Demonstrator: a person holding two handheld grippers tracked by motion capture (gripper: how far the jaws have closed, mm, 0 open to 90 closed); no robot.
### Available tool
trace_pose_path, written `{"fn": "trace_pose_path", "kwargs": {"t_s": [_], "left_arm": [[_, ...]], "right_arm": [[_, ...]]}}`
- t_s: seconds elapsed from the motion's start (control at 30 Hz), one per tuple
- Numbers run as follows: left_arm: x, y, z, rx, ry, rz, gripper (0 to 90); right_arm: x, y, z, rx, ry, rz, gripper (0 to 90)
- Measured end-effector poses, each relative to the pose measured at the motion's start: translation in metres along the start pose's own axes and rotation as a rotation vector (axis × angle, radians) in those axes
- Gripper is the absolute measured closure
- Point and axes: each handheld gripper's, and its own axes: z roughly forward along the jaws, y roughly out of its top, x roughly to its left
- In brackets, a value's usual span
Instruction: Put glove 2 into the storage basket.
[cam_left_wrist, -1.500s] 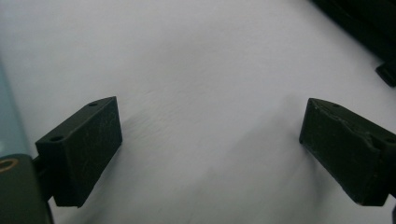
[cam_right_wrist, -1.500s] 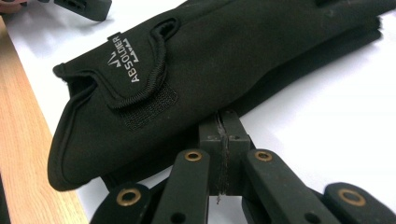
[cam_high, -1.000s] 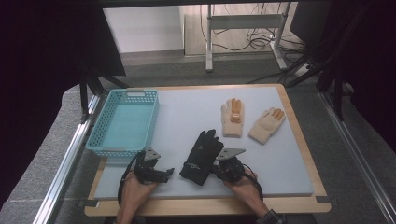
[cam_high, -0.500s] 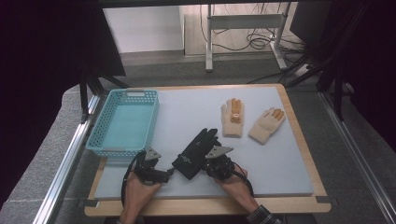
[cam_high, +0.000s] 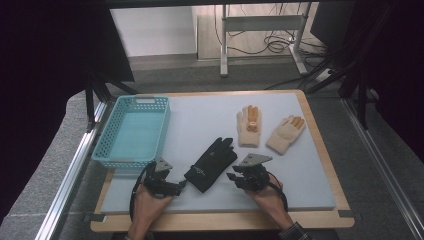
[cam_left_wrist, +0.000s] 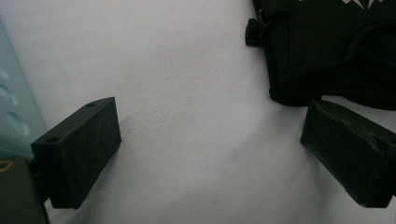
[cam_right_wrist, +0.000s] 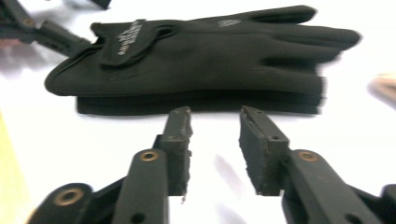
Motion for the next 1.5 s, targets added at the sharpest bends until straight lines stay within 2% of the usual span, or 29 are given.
{"fn": "trace_pose_path", "kwargs": {"t_s": [0.17, 0.3, 0.5, 0.67, 1.07, 1.2, 1.33, 1.5], "left_arm": [[0.0, 0.0, 0.0, 0.0, -0.001, 0.0, 4.9], [0.0, 0.0, 0.0, 0.0, 0.0, -0.001, 4.9], [0.0, 0.0, 0.0, 0.0, -0.002, -0.002, 4.9], [0.0, 0.0, 0.0, 0.001, -0.002, -0.002, 4.9], [0.001, 0.0, 0.0, 0.001, -0.003, -0.002, 4.8], [0.001, 0.0, 0.0, 0.001, -0.004, -0.002, 4.7], [0.001, 0.0, -0.001, 0.001, -0.01, -0.002, 4.7], [0.003, -0.001, -0.003, -0.005, -0.023, 0.007, 6.1]], "right_arm": [[-0.015, -0.004, -0.017, -0.022, -0.045, 0.022, 45.6], [-0.027, -0.009, -0.028, -0.02, -0.085, 0.04, 36.1], [-0.042, -0.017, -0.043, -0.01, -0.136, 0.052, 27.0], [-0.056, -0.027, -0.05, -0.002, -0.16, 0.084, 20.9], [-0.074, -0.054, -0.049, 0.087, -0.21, 0.118, 14.8], [-0.075, -0.058, -0.048, 0.098, -0.21, 0.118, 13.7], [-0.075, -0.06, -0.047, 0.079, -0.219, 0.117, 13.3], [-0.074, -0.06, -0.047, 0.08, -0.224, 0.116, 13.2]]}}
